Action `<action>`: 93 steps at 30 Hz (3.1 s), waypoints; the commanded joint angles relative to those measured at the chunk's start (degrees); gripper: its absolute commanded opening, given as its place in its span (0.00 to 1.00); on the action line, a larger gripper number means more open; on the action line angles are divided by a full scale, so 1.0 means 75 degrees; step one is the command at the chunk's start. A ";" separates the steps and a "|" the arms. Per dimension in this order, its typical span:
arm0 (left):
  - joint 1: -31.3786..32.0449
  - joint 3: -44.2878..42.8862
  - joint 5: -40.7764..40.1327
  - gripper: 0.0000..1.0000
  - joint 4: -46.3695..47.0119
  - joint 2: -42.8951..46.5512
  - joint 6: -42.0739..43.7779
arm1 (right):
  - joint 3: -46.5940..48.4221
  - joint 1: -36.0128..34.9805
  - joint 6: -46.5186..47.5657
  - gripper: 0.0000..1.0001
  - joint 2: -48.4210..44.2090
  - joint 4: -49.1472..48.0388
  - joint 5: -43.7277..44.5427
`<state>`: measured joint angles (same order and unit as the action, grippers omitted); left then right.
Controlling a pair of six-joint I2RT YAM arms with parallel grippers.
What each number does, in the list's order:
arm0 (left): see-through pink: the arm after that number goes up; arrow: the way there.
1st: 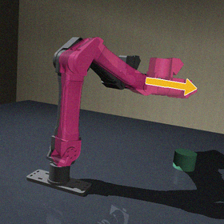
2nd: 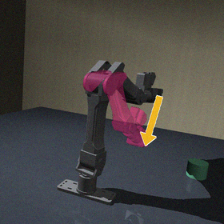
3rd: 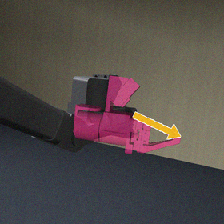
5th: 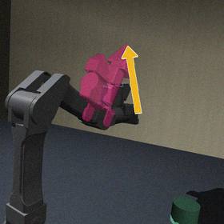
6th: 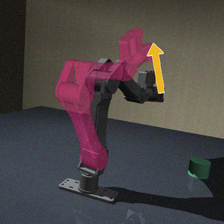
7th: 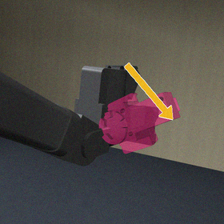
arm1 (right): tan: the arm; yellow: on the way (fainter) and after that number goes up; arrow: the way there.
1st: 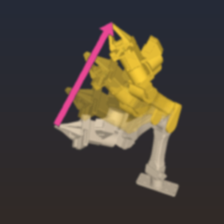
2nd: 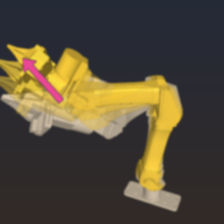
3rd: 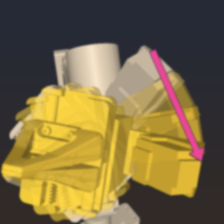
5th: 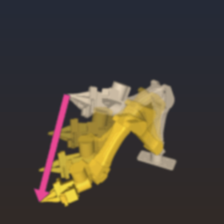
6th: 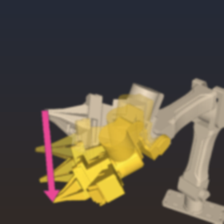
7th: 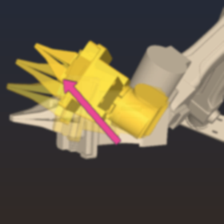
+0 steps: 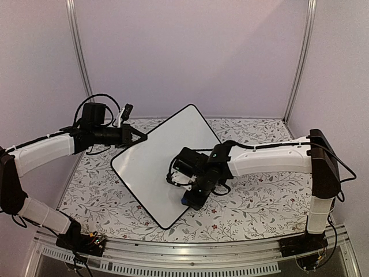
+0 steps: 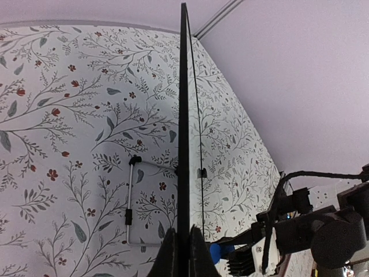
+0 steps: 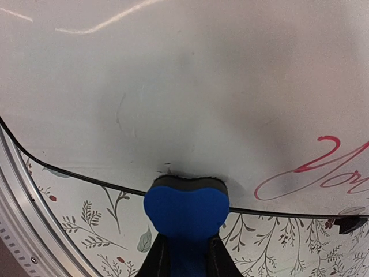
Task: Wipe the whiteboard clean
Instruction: Erase the whiteboard at the center of the board.
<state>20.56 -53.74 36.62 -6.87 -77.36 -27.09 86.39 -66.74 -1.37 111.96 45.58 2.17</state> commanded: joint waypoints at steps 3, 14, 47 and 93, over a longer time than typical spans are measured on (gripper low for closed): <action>-0.0136 0.0085 -0.0438 0.00 -0.0083 -0.0009 0.0109 | -0.0190 -0.0107 0.0017 0.07 0.0268 0.0271 -0.0216; -0.0138 0.0098 -0.0430 0.00 -0.0076 -0.0003 0.0092 | 0.0445 -0.0186 -0.0044 0.07 0.0168 -0.0277 0.0700; -0.0176 0.0108 -0.0382 0.00 -0.0052 -0.0018 0.0065 | 0.0270 -0.0511 -0.0178 0.08 0.0532 0.0268 0.0787; -0.0188 0.0122 -0.0348 0.00 -0.0030 0.0003 0.0058 | 0.0375 -0.0470 -0.0080 0.08 0.0716 0.0747 0.1528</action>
<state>20.14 -53.56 37.21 -6.68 -77.36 -26.63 91.46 -72.18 0.62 115.35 45.74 12.95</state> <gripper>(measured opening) 0.024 0.168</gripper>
